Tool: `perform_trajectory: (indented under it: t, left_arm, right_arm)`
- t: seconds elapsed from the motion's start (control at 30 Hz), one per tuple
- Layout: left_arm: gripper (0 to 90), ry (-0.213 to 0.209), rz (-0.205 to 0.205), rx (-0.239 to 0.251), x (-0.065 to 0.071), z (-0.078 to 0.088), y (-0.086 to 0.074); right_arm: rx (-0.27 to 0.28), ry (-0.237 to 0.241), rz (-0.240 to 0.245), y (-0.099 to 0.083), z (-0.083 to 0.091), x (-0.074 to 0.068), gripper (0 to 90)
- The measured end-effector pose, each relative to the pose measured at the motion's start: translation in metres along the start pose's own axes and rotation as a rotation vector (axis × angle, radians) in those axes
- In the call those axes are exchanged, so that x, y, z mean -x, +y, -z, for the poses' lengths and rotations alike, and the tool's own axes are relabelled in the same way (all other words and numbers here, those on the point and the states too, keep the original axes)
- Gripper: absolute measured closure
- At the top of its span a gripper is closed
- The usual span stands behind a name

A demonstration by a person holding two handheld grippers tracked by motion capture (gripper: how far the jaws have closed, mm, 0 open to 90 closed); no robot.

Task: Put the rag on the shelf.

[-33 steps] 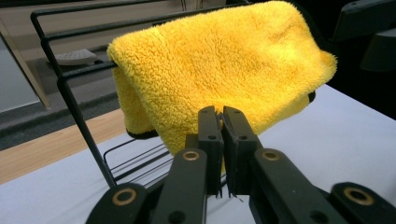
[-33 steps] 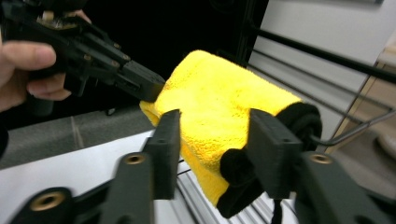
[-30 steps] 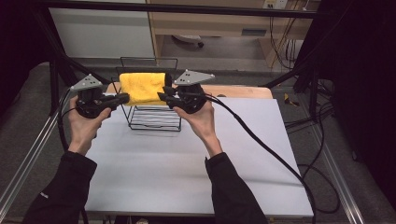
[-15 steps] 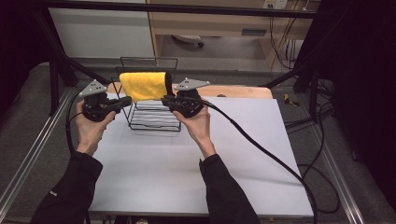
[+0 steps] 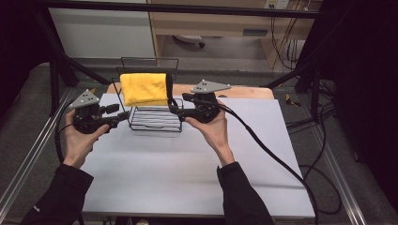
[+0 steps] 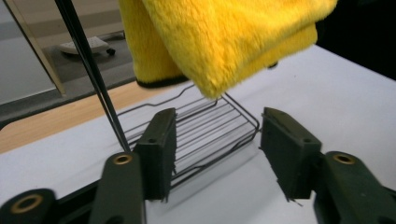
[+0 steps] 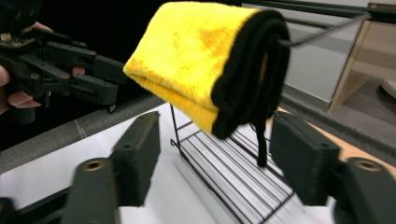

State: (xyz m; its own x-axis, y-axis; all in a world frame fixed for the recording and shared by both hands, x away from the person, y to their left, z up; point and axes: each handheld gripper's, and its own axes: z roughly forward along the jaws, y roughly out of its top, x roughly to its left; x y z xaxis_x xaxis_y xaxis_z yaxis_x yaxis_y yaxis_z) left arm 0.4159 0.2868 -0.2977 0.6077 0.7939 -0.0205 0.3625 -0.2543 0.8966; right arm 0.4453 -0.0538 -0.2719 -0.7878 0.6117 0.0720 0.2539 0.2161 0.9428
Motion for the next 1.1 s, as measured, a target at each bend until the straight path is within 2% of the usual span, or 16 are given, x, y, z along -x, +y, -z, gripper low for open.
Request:
perform_trajectory:
  t: [0.23, 0.6, 0.83, 0.9, 1.1]
  left_arm:
    - [29.1, -0.012, 0.009, -0.018, 0.005, -0.003, -0.024]
    - [9.8, -0.021, 0.026, -0.051, 0.012, -0.008, -0.066]
    - [7.0, -0.04, 0.029, -0.072, 0.017, -0.012, -0.09]
    - [6.8, -0.043, 0.024, -0.08, 0.018, -0.013, -0.097]
    - [6.8, -0.046, 0.043, -0.107, 0.017, -0.016, -0.115]
  right_arm:
    - [-0.022, -0.041, -0.022, -0.023, 0.026, 0.013, 13.5]
    - [-0.05, -0.097, -0.085, -0.077, 0.076, 0.042, 5.4]
    - [-0.049, -0.111, -0.154, -0.122, 0.105, 0.061, 3.3]
    - [-0.048, -0.117, -0.166, -0.134, 0.112, 0.064, 2.9]
    - [-0.081, -0.137, -0.189, -0.169, 0.129, 0.069, 0.8]
